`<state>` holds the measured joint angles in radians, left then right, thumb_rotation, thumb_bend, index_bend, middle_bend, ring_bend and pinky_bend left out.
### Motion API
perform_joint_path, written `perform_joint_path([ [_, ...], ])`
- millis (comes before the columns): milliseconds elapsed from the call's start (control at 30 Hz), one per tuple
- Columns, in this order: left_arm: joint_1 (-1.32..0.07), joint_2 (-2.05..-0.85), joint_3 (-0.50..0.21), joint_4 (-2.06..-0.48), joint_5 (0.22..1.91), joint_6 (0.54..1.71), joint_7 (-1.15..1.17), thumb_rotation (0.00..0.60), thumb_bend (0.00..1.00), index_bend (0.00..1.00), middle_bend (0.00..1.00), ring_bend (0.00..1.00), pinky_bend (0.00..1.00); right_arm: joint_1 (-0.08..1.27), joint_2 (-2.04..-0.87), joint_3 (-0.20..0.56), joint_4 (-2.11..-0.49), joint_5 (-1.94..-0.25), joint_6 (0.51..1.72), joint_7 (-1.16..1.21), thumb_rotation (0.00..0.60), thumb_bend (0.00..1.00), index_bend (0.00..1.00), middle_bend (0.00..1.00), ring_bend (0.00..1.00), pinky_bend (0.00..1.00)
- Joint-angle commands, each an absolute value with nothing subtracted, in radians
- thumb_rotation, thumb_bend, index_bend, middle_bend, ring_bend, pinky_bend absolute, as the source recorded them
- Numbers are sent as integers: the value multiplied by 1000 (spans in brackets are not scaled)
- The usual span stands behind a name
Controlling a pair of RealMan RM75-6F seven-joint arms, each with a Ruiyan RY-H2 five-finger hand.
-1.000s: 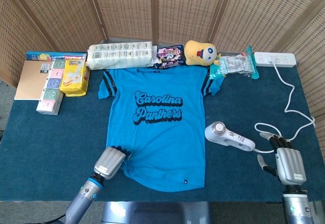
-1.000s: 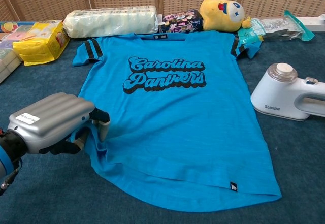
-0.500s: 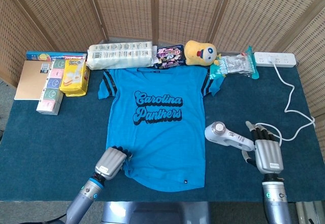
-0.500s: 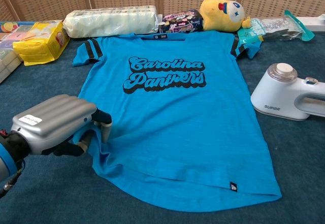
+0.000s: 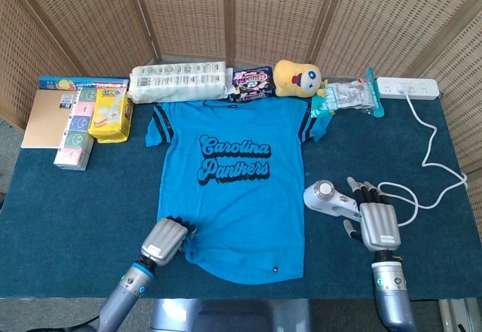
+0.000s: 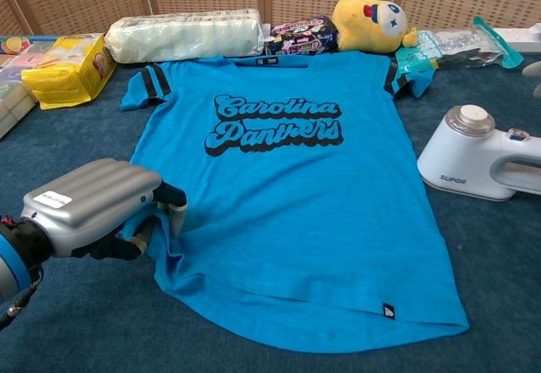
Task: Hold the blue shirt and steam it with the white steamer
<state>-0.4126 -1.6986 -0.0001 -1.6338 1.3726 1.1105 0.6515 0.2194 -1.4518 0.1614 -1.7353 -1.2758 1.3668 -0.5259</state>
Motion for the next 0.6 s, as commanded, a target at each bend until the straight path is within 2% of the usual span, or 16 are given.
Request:
perform_joint_path([
  [33, -415, -1700, 0, -1633, 1369, 1111, 651, 600, 657, 521, 544, 482, 520, 235, -1472, 163, -1710, -1265, 1354, -540, 600, 316, 76, 187, 150, 194],
  [433, -424, -1705, 4, -1631, 1350, 1115, 660, 600, 657, 521, 544, 483, 517, 282, -1544, 184, -1589, -1230, 1344, -574, 600, 317, 76, 187, 149, 190],
  [600, -427, -1708, 6, -1632, 1344, 1117, 660, 600, 658, 521, 544, 482, 517, 296, -1567, 188, -1534, -1214, 1329, -554, 600, 319, 76, 187, 149, 155],
])
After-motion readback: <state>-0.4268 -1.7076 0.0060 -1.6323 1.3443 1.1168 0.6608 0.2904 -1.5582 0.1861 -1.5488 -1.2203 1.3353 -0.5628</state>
